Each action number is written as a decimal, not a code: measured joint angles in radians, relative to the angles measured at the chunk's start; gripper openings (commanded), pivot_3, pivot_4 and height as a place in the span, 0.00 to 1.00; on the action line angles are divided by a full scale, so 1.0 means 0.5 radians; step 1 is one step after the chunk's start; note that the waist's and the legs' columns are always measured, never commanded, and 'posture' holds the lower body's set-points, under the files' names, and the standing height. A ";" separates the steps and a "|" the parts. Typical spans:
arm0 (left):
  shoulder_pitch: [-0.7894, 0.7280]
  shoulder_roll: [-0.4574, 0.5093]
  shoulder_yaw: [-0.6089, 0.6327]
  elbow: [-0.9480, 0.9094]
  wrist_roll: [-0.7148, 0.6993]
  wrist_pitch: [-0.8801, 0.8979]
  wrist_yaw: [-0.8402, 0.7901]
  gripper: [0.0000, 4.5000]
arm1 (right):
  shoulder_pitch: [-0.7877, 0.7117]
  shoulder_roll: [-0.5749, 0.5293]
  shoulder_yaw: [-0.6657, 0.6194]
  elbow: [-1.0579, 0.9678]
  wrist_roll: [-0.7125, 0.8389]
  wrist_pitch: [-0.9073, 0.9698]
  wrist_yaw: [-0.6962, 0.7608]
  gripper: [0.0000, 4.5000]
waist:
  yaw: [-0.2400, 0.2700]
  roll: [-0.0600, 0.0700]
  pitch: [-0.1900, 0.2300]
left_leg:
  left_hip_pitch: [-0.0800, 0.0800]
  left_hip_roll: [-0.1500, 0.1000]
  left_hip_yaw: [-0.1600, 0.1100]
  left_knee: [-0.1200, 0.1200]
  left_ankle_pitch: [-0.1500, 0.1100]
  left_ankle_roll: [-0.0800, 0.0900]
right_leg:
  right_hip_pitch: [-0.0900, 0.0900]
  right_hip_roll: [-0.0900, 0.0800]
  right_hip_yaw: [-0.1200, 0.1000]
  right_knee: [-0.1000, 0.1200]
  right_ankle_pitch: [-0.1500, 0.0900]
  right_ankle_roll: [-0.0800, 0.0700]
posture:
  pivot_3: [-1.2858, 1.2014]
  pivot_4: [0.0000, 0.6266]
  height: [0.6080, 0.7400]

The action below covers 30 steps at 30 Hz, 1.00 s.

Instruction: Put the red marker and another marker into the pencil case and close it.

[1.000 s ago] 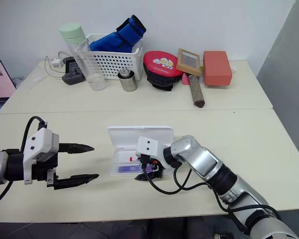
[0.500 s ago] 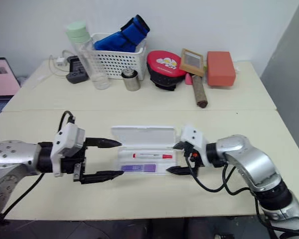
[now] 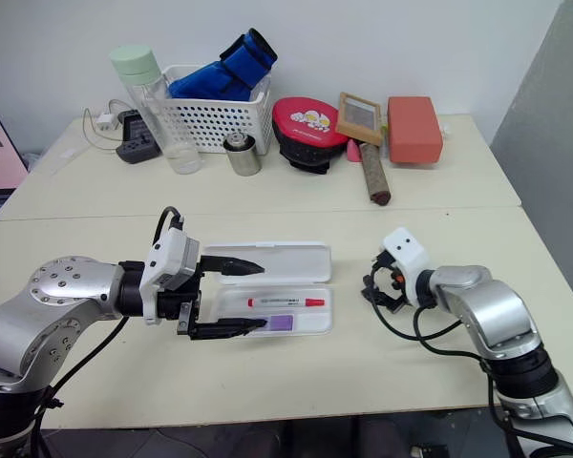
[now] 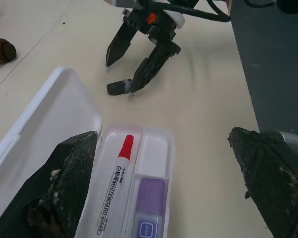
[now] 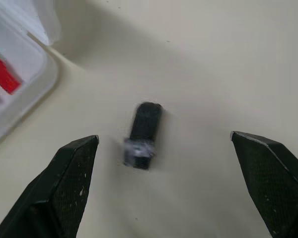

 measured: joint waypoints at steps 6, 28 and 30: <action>-0.003 -0.005 -0.003 0.008 0.002 -0.001 0.010 1.00 | -0.003 0.065 0.075 0.017 0.010 0.016 -0.077 0.84 | 0.001 0.000 0.000 | 0.000 -0.001 -0.001 0.000 0.000 0.000 | 0.000 -0.001 0.000 0.000 0.000 0.000 | 0.52 0.24 1.00; 0.043 0.018 0.006 -0.008 -0.002 0.001 0.036 1.00 | -0.032 -0.128 0.164 -0.061 0.084 -0.176 0.126 0.06 | -0.002 0.000 0.000 | 0.001 0.000 -0.001 0.000 0.000 0.000 | 0.000 0.000 0.000 0.000 0.000 0.000 | 0.52 0.24 1.00; 0.068 0.047 0.013 -0.008 -0.002 0.001 0.021 1.00 | -0.034 -0.134 0.163 -0.135 0.126 -0.318 0.224 0.06 | -0.002 0.000 0.000 | 0.001 0.001 -0.002 0.000 0.000 0.000 | 0.000 0.001 -0.001 0.000 0.000 0.000 | 0.52 0.24 1.00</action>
